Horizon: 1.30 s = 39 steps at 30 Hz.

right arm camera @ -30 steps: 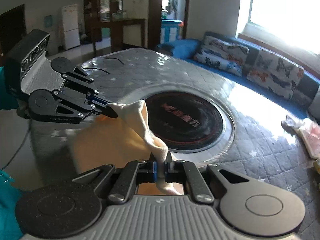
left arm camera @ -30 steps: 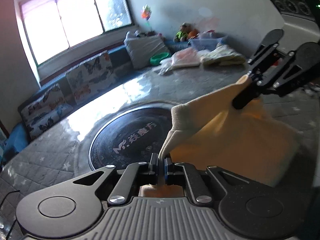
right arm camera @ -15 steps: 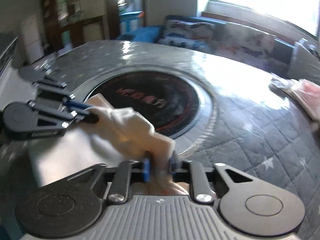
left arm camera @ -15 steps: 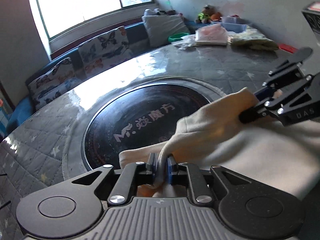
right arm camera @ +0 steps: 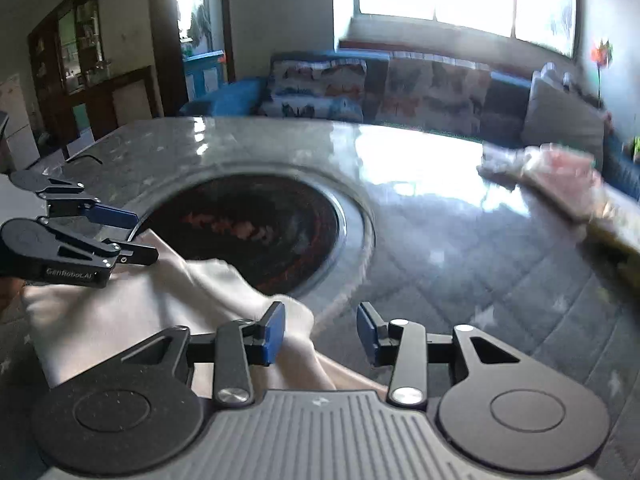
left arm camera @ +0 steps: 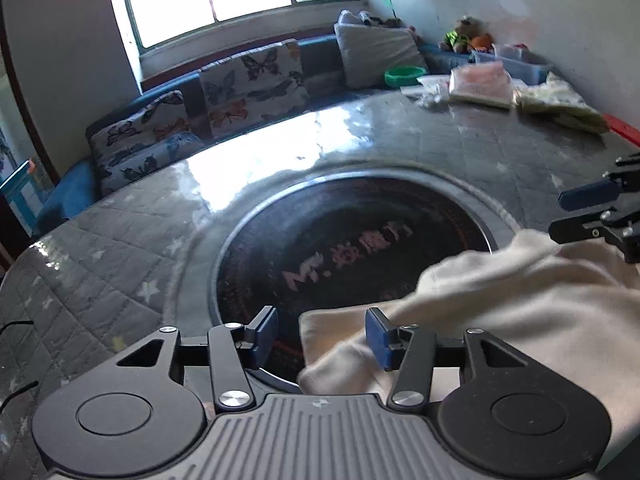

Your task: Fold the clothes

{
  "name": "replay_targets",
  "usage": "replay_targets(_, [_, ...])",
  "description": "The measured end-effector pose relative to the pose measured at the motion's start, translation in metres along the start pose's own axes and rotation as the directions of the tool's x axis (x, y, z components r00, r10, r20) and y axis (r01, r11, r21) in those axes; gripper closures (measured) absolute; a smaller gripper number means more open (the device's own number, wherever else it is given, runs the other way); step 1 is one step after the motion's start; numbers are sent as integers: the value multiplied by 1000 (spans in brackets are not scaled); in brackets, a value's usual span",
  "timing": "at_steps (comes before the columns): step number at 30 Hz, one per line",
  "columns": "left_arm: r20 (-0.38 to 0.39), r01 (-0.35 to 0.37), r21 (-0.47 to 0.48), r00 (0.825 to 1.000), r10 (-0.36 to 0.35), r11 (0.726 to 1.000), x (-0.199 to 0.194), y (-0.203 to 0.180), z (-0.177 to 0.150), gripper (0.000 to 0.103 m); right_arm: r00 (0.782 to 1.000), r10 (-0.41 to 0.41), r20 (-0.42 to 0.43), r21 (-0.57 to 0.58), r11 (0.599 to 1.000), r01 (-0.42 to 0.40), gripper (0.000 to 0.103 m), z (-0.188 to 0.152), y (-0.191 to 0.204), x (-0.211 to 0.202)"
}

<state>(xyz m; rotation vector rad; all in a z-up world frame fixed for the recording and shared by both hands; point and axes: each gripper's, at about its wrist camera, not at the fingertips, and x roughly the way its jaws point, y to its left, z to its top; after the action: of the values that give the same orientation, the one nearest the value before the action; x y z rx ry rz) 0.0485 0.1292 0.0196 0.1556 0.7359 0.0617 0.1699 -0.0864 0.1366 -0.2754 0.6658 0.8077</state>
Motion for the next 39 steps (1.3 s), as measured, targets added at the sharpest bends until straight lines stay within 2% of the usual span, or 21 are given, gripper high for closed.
replay_targets(4, [51, 57, 6, 997, -57, 998, -16, -5, 6, 52, 997, 73, 0, -34, 997, -73, 78, 6, 14, 1])
replay_targets(6, [60, 110, 40, 992, -112, 993, -21, -17, 6, 60, 995, 99, -15, -49, 994, -99, 81, 8, 21, 6])
replay_targets(8, [48, 143, 75, 988, -146, 987, -19, -29, 5, 62, 994, 104, -33, -53, 993, -106, 85, 8, 24, 14])
replay_targets(9, [39, 152, 86, 987, -156, 985, -15, -35, 4, 66, 994, 103, -45, -50, 993, -106, 85, 7, 26, 18])
replay_targets(12, [6, 171, 86, 985, -172, 981, -1, -45, 5, 70, 992, 103, -68, -28, 994, -105, 87, 4, 24, 29])
replay_targets(15, [-20, 164, 58, 986, -163, 985, 13, -45, 8, 70, 992, 102, -69, -18, 994, -103, 87, 4, 22, 33])
replay_targets(20, [-19, 163, 38, 987, -162, 986, 17, -40, 7, 67, 995, 94, -45, 21, 995, -93, 87, 2, 7, 12])
replay_targets(24, [-9, 157, 36, 988, -157, 987, 17, -41, 6, 67, 995, 92, -46, -21, 995, -93, 87, -14, 6, -16])
replay_targets(28, [-6, 151, 37, 989, -151, 988, 17, -41, 5, 66, 995, 64, -79, -23, 998, -66, 88, -31, 1, -20])
replay_targets(30, [-7, 146, 33, 989, -146, 989, 17, -41, 4, 62, 995, 58, -84, -5, 998, -59, 88, -37, -3, -23])
replay_targets(33, [-7, 140, 25, 990, -140, 990, 17, -38, 4, 57, 997, 57, -60, 40, 998, -54, 88, -33, -11, -31])
replay_targets(39, [13, 134, 31, 991, -134, 991, 6, -41, 4, 58, 997, 7, -73, 52, 999, -3, 88, -36, -28, -43])
